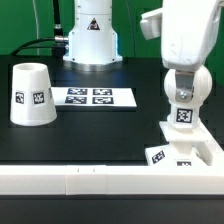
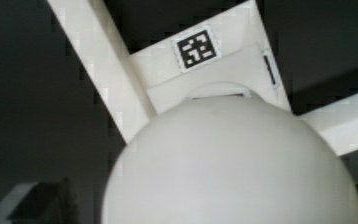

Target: Assemble lamp

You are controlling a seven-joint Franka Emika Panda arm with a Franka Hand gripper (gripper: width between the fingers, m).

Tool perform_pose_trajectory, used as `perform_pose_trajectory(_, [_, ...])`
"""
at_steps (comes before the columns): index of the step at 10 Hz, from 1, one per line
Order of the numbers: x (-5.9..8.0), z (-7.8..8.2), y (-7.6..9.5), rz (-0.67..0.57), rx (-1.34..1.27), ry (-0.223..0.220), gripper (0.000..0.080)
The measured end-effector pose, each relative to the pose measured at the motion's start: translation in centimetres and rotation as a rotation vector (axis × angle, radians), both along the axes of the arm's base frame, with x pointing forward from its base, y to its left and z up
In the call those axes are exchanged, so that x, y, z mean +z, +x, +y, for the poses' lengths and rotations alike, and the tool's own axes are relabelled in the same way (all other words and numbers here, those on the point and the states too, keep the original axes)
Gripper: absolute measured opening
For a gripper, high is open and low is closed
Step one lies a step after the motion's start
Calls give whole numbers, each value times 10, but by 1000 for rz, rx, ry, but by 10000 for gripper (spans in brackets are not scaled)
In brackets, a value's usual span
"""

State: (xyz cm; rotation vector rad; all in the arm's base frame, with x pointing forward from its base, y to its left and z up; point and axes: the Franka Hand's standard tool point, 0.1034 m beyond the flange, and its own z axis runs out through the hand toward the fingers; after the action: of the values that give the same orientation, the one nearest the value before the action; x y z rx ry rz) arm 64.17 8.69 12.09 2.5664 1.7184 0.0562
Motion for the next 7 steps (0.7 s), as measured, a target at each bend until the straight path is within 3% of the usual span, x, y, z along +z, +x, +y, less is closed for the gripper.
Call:
perform_pose_trajectory(3, [-1, 1, 1, 1, 288, -60, 698])
perform_pose_trajectory(7, [-6, -4, -3, 24, 548, -92, 698])
